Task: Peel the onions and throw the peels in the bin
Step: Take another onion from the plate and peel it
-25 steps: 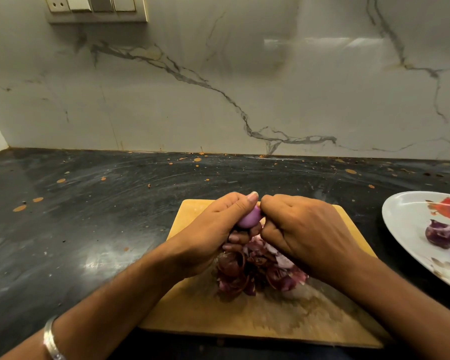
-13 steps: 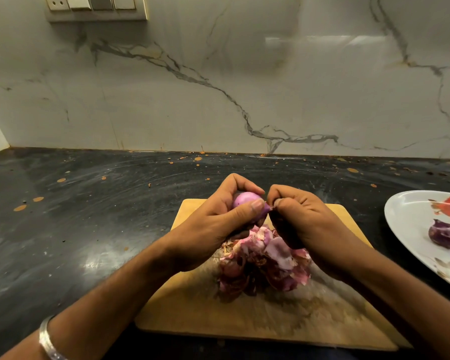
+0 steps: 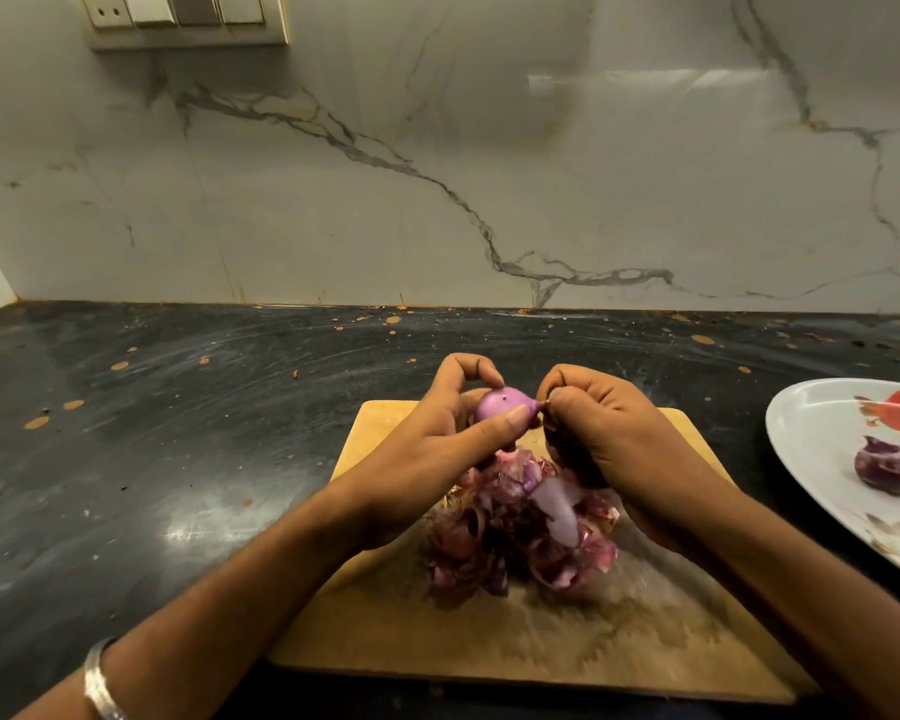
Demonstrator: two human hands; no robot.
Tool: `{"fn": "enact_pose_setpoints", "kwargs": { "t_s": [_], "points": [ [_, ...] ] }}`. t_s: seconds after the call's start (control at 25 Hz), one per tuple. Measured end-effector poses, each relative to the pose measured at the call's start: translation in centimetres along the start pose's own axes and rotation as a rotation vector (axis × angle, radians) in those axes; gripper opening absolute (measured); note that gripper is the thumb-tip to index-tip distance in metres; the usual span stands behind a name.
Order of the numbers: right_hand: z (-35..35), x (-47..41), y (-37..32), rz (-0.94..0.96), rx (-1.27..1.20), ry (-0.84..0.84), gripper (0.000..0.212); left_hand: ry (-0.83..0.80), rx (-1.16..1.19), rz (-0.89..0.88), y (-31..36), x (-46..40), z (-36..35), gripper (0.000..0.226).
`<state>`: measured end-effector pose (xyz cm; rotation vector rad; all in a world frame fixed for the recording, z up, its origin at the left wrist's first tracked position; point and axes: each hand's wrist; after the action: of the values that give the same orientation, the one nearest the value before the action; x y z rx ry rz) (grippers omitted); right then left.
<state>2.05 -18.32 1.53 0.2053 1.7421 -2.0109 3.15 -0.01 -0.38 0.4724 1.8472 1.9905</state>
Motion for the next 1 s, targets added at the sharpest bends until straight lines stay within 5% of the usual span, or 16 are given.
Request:
{"fn": "enact_pose_setpoints", "kwargs": {
  "t_s": [0.12,0.28,0.44,0.52,0.72,1.0],
  "points": [
    [0.0,0.0,0.0,-0.050,-0.087,-0.015,0.027,0.051,-0.044,-0.029,0.1,-0.1,-0.1,0.032],
    [0.4,-0.2,-0.2,-0.221,-0.399,0.014,0.029,0.041,0.198,-0.007,0.4,-0.1,0.3,0.035],
    [0.6,0.1,0.4,0.043,0.040,0.030,0.031,0.074,0.319,0.054,0.5,-0.2,0.3,0.037],
    [0.2,0.2,0.6,0.195,0.217,0.011,0.014,0.070,0.377,0.081,0.3,-0.3,0.2,0.036],
    [-0.3,0.3,0.8,0.275,0.060,0.183,0.007,0.061,0.209,0.073,0.3,-0.1,0.2,0.038],
    [-0.2,0.5,1.0,0.311,0.110,0.218,0.010,0.044,0.160,0.081,0.5,0.1,-0.1,0.029]
  ]
}}
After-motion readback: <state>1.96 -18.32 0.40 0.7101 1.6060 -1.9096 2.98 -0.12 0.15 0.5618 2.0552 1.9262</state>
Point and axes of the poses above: each hand's wrist, its own x-axis away from the middle knuckle, its own z-axis out of the back of the hand, y = z × x, and after that the axes turned 15 degrees about z, right-handed
